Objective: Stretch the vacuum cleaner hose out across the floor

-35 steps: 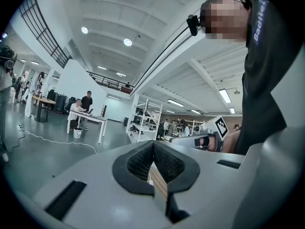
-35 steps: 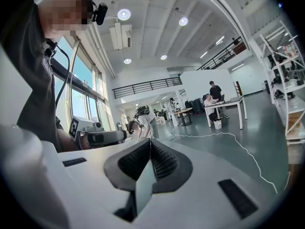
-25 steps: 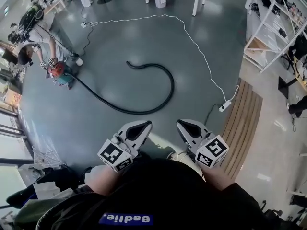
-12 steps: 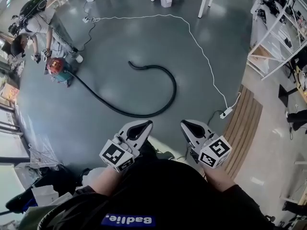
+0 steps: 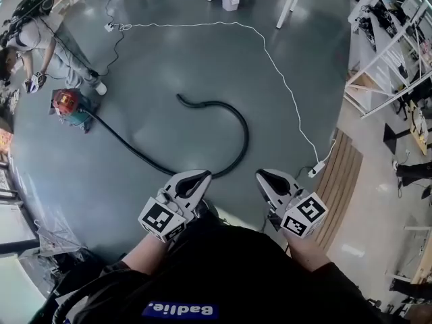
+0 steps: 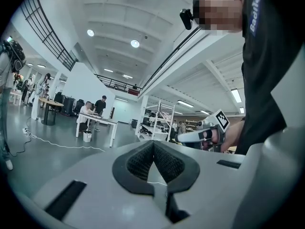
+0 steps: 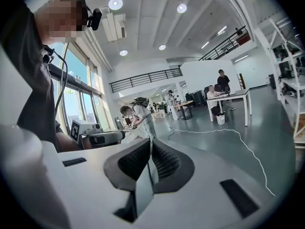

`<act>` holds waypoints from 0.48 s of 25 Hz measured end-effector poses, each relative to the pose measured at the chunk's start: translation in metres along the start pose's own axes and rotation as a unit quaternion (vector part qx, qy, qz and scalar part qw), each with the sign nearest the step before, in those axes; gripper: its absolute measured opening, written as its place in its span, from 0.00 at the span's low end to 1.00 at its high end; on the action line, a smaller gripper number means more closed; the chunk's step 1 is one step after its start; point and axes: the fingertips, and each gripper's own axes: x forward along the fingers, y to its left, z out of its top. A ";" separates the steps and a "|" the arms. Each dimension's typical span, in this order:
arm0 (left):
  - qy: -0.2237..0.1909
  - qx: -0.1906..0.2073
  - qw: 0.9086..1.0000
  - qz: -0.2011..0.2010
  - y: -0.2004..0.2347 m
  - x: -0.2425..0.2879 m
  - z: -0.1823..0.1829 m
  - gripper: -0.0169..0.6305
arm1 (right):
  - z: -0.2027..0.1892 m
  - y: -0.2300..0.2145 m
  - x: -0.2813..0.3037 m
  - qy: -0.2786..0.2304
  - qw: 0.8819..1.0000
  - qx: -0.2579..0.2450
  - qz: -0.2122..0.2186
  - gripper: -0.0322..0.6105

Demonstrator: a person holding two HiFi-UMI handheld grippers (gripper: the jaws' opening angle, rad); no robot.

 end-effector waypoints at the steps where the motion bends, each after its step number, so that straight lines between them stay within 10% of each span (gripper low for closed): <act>1: 0.002 -0.002 1.000 -0.002 0.011 -0.001 -0.001 0.04 | 0.003 -0.002 0.011 0.001 1.000 -0.002 -0.002 0.06; 12: 0.006 -0.012 1.000 0.015 0.062 0.030 0.003 0.04 | 0.017 -0.048 0.058 0.014 1.000 0.010 0.012 0.06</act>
